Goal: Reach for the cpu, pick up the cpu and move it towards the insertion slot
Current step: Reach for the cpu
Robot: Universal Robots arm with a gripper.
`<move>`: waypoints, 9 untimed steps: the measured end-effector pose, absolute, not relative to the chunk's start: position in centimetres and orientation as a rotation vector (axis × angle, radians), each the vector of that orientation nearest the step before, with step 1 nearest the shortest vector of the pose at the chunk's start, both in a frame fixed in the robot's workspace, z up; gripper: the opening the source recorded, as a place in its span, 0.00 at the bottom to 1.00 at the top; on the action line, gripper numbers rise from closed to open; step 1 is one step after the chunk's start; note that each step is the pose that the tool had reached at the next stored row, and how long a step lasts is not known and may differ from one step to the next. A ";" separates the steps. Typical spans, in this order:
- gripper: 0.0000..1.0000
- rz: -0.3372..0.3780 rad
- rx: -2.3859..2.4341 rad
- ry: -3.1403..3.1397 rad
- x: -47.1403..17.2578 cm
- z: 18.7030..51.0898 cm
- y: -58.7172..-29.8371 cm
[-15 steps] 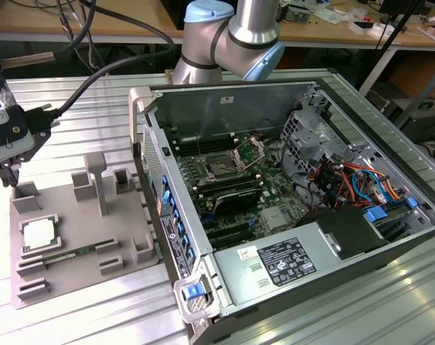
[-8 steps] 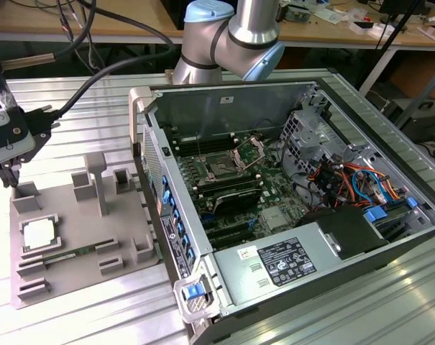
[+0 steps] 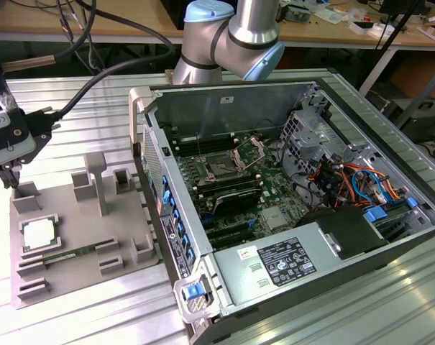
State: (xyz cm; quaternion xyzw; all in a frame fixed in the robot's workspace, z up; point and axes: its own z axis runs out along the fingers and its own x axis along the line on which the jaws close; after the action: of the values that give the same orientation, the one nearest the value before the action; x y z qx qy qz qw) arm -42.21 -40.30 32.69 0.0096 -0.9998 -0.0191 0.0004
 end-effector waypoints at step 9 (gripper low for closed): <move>0.11 -0.060 0.030 -3.140 -42.2 32.5 -40.3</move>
State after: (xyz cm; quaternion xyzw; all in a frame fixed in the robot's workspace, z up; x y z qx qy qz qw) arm -42.21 -40.30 32.51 0.0096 -0.9998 -0.0191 0.0004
